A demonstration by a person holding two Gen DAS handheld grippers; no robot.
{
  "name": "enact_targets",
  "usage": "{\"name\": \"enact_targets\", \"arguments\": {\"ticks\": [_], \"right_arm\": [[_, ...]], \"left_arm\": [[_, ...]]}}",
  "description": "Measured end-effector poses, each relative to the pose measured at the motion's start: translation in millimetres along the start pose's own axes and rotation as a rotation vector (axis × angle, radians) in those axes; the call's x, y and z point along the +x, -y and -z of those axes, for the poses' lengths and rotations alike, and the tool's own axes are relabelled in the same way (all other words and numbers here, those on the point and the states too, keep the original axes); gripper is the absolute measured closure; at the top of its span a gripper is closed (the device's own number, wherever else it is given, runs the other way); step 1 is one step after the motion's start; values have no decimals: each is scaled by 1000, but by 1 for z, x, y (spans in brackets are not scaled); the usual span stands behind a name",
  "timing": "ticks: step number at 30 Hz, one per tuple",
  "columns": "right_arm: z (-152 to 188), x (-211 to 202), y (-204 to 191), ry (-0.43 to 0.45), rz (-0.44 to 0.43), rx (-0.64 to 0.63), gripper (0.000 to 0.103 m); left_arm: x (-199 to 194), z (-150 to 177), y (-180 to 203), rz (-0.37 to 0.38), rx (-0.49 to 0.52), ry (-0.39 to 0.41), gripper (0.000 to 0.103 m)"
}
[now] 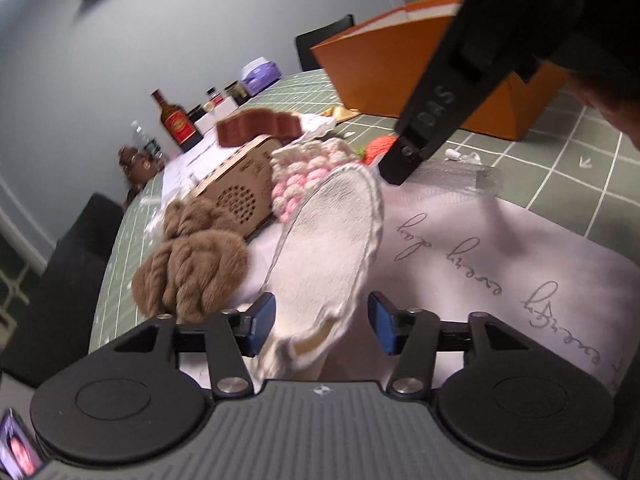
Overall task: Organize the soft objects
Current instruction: 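Lift the white slipper with the left gripper while the right gripper grasps the clear bag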
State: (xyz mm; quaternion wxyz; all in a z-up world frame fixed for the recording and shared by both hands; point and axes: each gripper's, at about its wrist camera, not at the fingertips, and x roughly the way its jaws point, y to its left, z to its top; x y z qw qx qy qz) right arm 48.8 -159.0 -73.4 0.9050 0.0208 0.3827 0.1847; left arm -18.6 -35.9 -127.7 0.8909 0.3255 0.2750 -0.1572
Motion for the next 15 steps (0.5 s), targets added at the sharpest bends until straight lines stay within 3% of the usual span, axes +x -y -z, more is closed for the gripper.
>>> {"name": "enact_targets", "arguments": {"ticks": [3,4,5,8,11,15], "right_arm": [[1,1,0,-4,-1,-1,103],[1,1,1,-5,-1,0,103],[0,1,1,-4,-2,1,103],[0,-2,2,0,-3,-7,103],[0,-4,2,4,-7,-21,103],[-7,-16,-1,40,-4,-55,103]], "left_arm": [[11,-7,6,-6,34,-3,40],[14,-9,6,-9,32,-10,50],[17,-10,5,-13,23,-14,68],[19,-12,-6,20,-53,-10,86],[14,-15,-17,24,-92,7,95],[4,-25,-32,1,-129,32,97]]}}
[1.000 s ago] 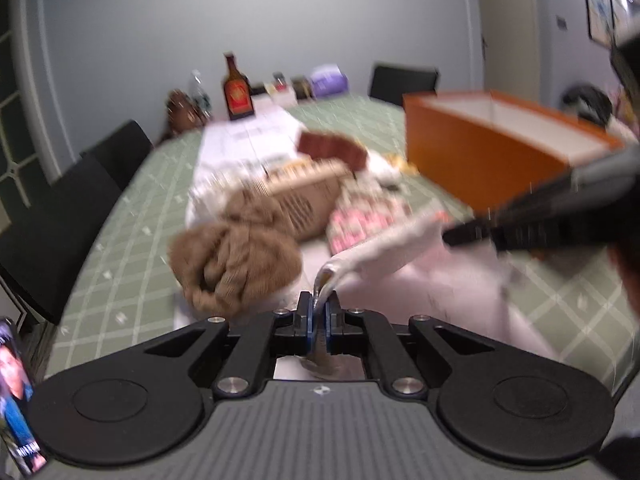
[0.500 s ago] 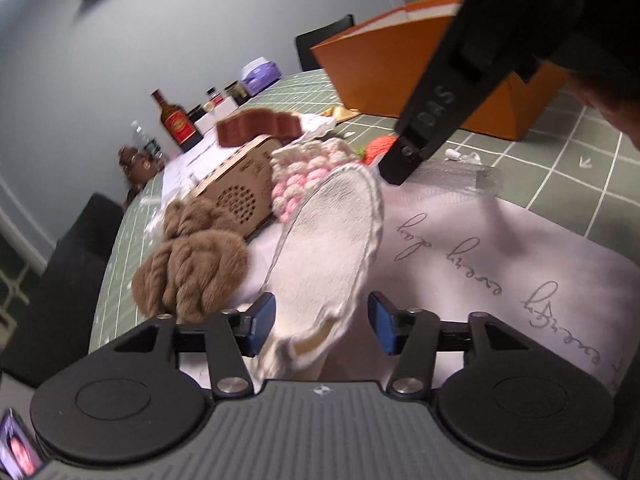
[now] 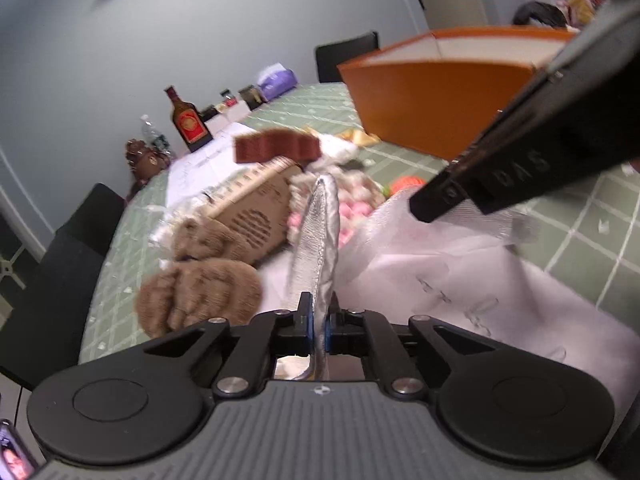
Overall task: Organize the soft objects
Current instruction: 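Lift the white slipper with the left gripper while the right gripper grasps the clear bag, then carry slipper and bag over the orange box and open both grippers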
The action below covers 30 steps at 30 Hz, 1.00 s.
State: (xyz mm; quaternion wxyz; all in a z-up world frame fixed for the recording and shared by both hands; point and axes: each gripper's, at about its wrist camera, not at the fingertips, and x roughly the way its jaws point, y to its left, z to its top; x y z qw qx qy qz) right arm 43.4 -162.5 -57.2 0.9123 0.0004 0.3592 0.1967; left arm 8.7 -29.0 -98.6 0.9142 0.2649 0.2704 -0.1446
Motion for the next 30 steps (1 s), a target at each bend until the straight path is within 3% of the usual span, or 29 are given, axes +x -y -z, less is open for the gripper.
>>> {"name": "enact_targets", "arguments": {"ticks": [12,15,20,26,30], "right_arm": [[-47,-48,6,136,-6,-79,103],[-63,-54,6,149,25,-139,103],[-94,-63,16,126,60,-204,103],[-127,-65,43,34,109,-253,103],[-146,-61,68,-35,142,-262,103]], "left_arm": [[-38,-56,-42,-65,-105,114,98],[-44,-72,-47,-63,-110,131,98],[-40,-104,-55,32,-126,123,98],[-17,-144,-60,210,-97,33,98],[4,-170,-58,266,-42,-35,98]]}}
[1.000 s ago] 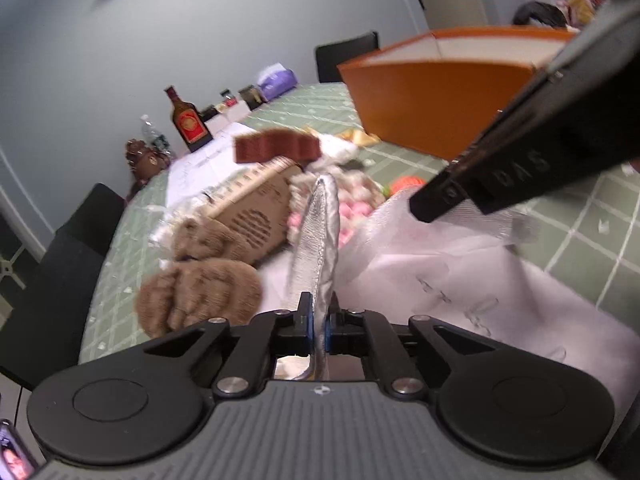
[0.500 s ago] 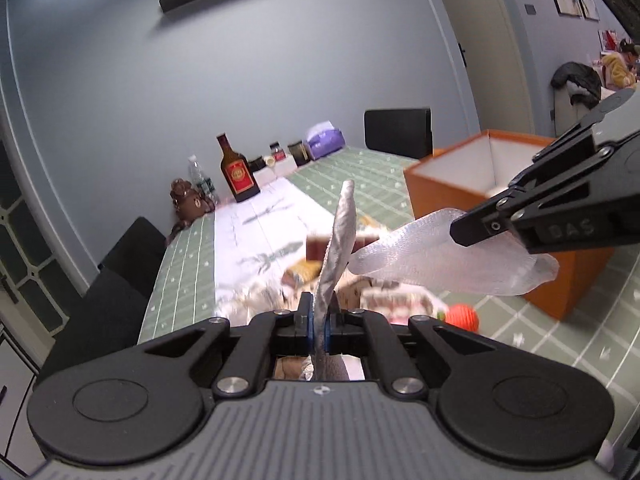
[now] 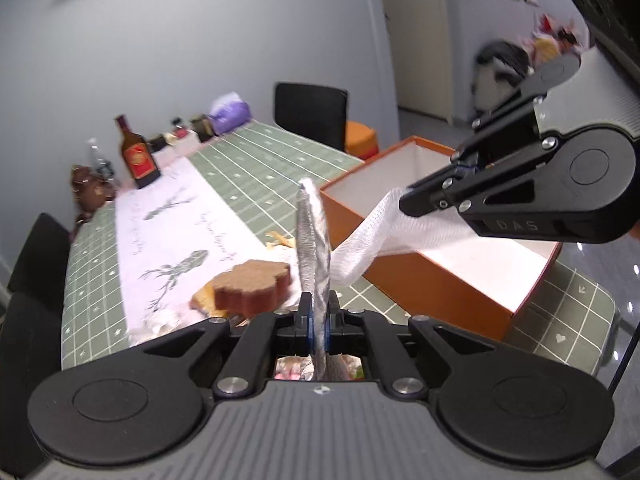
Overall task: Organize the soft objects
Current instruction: 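Carry slipper and bag over the orange box and open both grippers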
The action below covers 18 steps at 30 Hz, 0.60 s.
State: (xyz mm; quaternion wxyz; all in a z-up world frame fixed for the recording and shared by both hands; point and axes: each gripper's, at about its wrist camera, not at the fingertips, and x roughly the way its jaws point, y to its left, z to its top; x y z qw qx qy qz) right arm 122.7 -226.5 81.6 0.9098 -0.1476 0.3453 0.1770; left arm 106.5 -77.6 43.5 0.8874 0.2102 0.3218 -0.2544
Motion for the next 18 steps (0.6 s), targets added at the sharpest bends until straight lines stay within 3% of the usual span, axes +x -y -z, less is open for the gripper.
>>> {"name": "enact_targets", "arguments": {"ticks": [11,18], "right_arm": [[-1,12,70,-140,114,-15,103],[27,36,116,-301,120,40,103]], "left_arm": [[43,-91,35,132,105,-45,98],[99,-109,67,252,142,-143,98]]}}
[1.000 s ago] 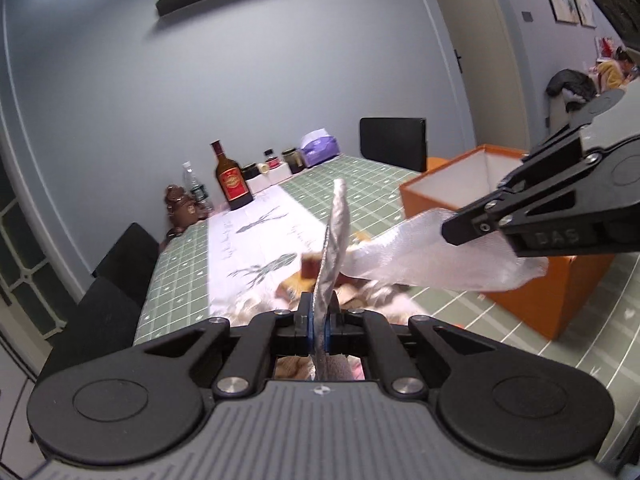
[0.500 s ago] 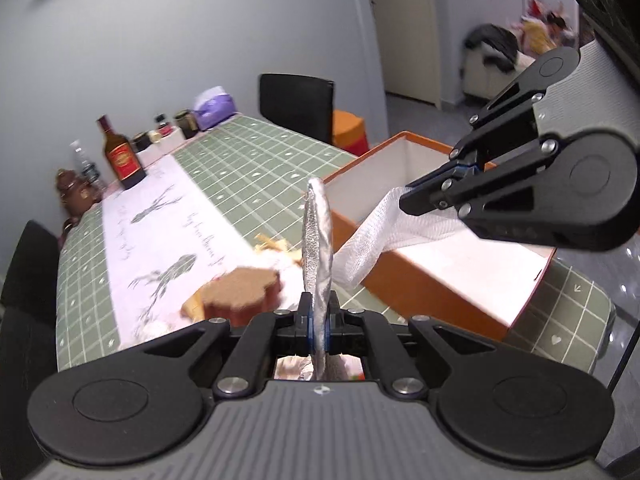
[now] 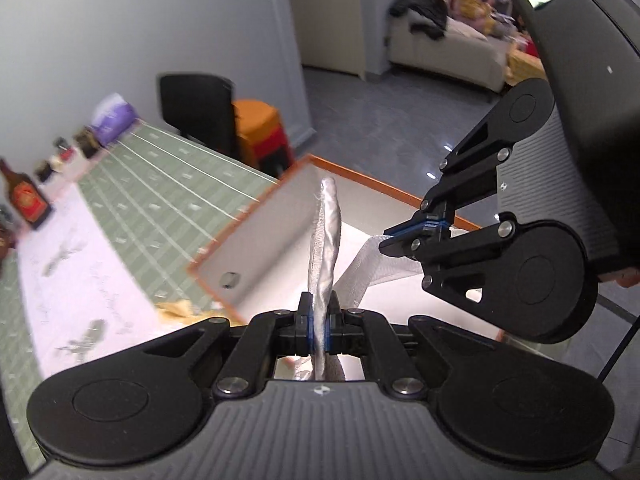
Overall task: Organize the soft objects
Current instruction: 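Carry slipper and bag over the orange box and open both grippers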
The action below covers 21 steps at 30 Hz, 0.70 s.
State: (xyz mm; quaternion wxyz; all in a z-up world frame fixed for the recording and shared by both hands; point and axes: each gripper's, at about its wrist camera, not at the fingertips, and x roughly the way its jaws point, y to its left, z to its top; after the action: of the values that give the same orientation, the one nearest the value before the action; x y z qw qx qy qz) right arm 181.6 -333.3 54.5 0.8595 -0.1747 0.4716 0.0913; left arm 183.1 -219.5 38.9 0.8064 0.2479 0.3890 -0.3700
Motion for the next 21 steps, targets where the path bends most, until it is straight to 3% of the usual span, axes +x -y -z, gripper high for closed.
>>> {"name": "enact_targets", "arguments": {"ticks": [10,21], "right_arm": [[24,52,19,-171,-30,-52,103],[35,97,20,-263,-87,-96,103]], "left_arm": [[76,-13,3,116,-36,-127,98],[123,1,-9,142,-110,-237,98]]}}
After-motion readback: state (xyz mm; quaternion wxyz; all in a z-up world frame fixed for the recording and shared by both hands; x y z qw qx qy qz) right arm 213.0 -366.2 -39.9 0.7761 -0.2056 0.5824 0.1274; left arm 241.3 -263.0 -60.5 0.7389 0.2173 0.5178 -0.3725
